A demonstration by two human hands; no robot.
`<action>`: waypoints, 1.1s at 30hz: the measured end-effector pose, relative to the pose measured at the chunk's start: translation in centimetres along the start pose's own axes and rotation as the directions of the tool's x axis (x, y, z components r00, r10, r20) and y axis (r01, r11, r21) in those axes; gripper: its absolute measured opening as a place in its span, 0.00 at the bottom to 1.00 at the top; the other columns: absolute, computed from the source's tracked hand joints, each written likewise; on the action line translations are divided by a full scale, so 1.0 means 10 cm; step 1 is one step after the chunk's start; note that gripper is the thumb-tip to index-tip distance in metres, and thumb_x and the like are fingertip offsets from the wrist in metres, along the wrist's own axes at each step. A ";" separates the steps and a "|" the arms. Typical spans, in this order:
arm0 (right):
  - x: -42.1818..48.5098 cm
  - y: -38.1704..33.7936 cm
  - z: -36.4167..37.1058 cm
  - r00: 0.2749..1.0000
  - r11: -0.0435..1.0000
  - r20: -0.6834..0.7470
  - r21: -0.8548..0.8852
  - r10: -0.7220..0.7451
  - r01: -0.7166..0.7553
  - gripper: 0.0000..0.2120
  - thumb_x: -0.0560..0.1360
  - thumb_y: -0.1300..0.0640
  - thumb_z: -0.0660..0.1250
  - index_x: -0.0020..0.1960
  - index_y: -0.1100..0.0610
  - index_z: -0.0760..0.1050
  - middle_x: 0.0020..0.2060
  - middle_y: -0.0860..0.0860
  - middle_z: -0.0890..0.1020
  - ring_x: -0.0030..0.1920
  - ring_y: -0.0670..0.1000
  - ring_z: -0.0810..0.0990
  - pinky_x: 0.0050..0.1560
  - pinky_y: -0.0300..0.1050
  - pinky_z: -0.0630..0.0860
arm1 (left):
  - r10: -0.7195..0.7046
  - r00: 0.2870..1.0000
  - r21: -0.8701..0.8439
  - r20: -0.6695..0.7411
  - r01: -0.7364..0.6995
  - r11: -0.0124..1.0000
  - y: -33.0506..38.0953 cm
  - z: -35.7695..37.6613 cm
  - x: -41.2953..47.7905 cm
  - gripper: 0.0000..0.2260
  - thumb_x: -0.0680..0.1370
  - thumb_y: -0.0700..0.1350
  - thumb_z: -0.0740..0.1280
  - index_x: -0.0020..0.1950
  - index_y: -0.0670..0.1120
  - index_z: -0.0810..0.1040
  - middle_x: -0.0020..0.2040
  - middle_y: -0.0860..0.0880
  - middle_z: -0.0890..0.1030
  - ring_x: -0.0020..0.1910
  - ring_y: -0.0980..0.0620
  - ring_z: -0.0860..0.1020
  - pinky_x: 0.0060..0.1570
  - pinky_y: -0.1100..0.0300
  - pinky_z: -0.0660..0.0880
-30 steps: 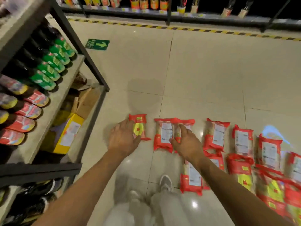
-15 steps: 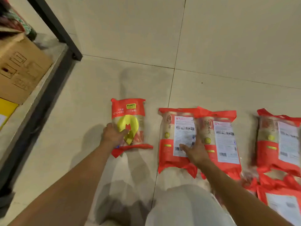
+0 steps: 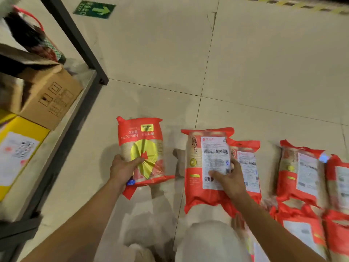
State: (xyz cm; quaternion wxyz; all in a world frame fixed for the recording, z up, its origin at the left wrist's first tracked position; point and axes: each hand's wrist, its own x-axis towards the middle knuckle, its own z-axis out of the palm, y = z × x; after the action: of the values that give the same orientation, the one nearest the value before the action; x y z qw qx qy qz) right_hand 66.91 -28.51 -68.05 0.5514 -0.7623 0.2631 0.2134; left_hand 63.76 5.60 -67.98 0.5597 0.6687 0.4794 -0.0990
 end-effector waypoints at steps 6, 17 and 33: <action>-1.92 -2.13 -0.65 0.981 0.980 0.046 0.068 -0.189 0.186 0.33 0.68 0.67 0.79 0.65 0.48 0.68 0.53 0.48 0.84 0.46 0.45 0.87 0.45 0.44 0.84 | 0.148 0.987 -0.101 -0.054 -0.153 0.983 1.60 -1.31 -2.10 0.31 0.64 0.49 0.83 0.62 0.45 0.76 0.51 0.45 0.85 0.45 0.46 0.85 0.39 0.55 0.81; -5.19 -4.83 -1.50 0.768 0.806 0.249 0.224 -0.590 0.547 0.36 0.68 0.65 0.79 0.70 0.49 0.68 0.56 0.48 0.84 0.52 0.45 0.85 0.48 0.42 0.83 | 0.397 0.864 -0.175 -0.311 -0.463 0.869 3.07 -3.55 -5.88 0.25 0.69 0.40 0.80 0.62 0.50 0.76 0.52 0.51 0.85 0.43 0.58 0.85 0.45 0.58 0.81; -8.40 -3.94 -1.04 0.173 0.720 0.786 0.423 -0.594 0.550 0.34 0.68 0.76 0.74 0.59 0.42 0.72 0.57 0.46 0.83 0.51 0.42 0.85 0.47 0.36 0.82 | 0.057 0.480 -0.244 -0.876 -0.542 0.804 0.60 -4.90 -9.89 0.28 0.62 0.44 0.81 0.60 0.49 0.77 0.49 0.51 0.87 0.42 0.59 0.85 0.44 0.59 0.78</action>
State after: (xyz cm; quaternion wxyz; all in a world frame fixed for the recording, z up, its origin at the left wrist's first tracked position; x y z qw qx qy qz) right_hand 27.63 -14.46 15.46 0.6556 -0.5586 -0.3674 0.3510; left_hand -3.04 -5.04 19.47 0.4196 0.5415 0.5638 0.4612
